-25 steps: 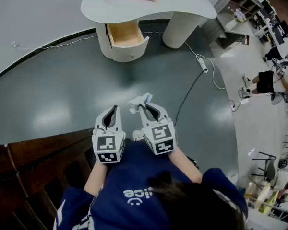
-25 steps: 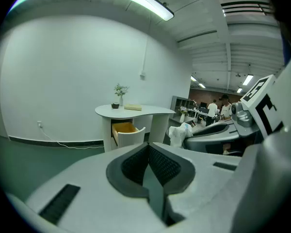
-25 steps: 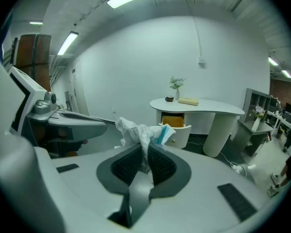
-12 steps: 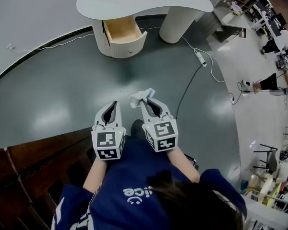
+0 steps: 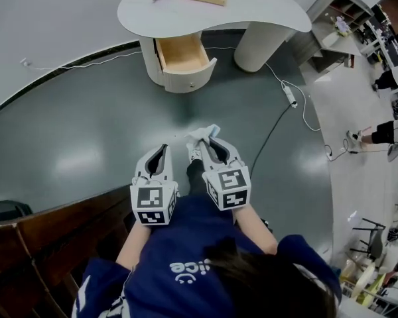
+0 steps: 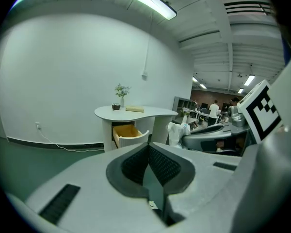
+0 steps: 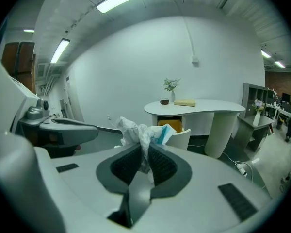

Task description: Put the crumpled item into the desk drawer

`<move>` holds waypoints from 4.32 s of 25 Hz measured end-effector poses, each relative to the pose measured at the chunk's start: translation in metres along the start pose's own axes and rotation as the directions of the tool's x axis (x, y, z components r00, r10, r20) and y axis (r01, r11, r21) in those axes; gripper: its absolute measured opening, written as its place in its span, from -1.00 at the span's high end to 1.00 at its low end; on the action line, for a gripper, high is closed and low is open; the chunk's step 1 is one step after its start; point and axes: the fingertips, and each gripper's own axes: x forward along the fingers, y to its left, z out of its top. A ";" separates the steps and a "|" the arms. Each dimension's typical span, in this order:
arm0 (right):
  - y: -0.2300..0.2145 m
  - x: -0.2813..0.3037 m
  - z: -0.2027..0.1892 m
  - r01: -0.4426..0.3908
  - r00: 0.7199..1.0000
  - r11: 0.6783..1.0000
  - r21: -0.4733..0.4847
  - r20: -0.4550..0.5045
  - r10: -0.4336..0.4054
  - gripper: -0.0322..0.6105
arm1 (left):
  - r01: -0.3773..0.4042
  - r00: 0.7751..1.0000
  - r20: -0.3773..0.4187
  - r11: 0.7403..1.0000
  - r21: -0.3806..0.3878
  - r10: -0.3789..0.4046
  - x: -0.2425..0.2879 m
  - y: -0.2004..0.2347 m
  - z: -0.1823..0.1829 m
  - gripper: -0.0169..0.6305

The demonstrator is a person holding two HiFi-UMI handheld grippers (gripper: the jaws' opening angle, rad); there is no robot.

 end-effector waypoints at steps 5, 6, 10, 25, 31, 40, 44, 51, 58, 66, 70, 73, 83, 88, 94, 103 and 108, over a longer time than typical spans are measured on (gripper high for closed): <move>-0.022 0.043 0.032 -0.040 0.999 0.999 -0.010 -0.004 0.040 0.72 | -0.045 0.999 -0.011 0.999 -0.006 0.045 0.033 0.024 0.026 0.94; -0.026 0.051 0.036 -0.052 0.999 0.999 -0.013 -0.007 0.052 0.72 | -0.051 0.999 -0.014 0.999 -0.009 0.051 0.041 0.027 0.029 0.93; -0.039 0.082 0.052 -0.089 0.996 0.995 -0.054 -0.024 0.088 0.72 | -0.071 0.997 -0.023 0.997 -0.013 0.070 0.074 0.038 0.044 0.94; -0.112 0.148 0.091 -0.191 0.981 0.972 -0.134 -0.050 0.186 0.72 | -0.138 0.990 -0.008 0.988 -0.065 0.138 0.175 0.039 0.087 0.94; -0.137 0.159 0.098 -0.206 0.978 0.968 -0.141 -0.061 0.199 0.72 | -0.147 0.989 -0.005 0.986 -0.075 0.147 0.202 0.032 0.098 0.94; -0.151 0.172 0.097 -0.204 0.977 0.972 -0.115 -0.090 0.194 0.72 | -0.172 0.985 -0.031 0.981 -0.094 0.170 0.218 0.048 0.099 0.94; -0.154 0.180 0.097 -0.190 0.979 0.976 -0.107 -0.100 0.179 0.72 | -0.173 0.985 -0.046 0.980 -0.101 0.169 0.227 0.062 0.095 0.94; -0.164 0.208 0.114 -0.139 0.985 0.983 -0.119 -0.124 0.124 0.72 | -0.141 0.989 -0.049 0.986 -0.094 0.137 0.257 0.093 0.108 0.94; -0.172 0.248 0.134 -0.094 0.985 0.990 -0.107 -0.157 0.077 0.72 | -0.083 0.995 -0.052 0.994 -0.072 0.079 0.297 0.126 0.131 0.93; -0.165 0.298 0.148 -0.053 0.977 0.995 -0.086 -0.210 0.033 0.72 | -0.026 0.998 -0.065 0.998 -0.059 0.022 0.330 0.177 0.146 0.94; -0.160 0.315 0.150 -0.017 0.969 0.998 -0.060 -0.245 0.002 0.72 | 0.022 0.997 -0.069 0.999 -0.043 -0.025 0.341 0.194 0.153 0.94; -0.157 0.326 0.150 0.000 0.962 0.998 -0.063 -0.273 -0.018 0.72 | 0.050 0.995 -0.080 0.998 -0.034 -0.053 0.350 0.206 0.156 0.94; -0.163 0.346 0.149 -0.034 0.941 0.997 -0.073 -0.340 0.007 0.72 | 0.038 0.995 -0.090 0.998 -0.046 -0.042 0.362 0.215 0.164 0.94; -0.171 0.359 0.147 -0.068 0.921 0.990 -0.121 -0.390 0.015 0.72 | 0.008 0.996 -0.086 0.998 -0.066 -0.014 0.366 0.218 0.170 0.94; -0.173 0.381 0.144 -0.124 0.900 0.983 -0.136 -0.432 0.054 0.72 | -0.045 0.995 -0.093 0.995 -0.084 0.037 0.368 0.229 0.170 0.94; -0.176 0.419 0.110 -0.232 0.838 0.963 -0.135 -0.530 0.128 0.72 | -0.119 0.985 -0.137 0.989 -0.093 0.105 0.372 0.237 0.164 0.94; -0.177 0.435 0.090 -0.291 0.799 0.945 -0.148 -0.581 0.155 0.72 | -0.159 0.977 -0.162 0.981 -0.107 0.141 0.372 0.242 0.161 0.94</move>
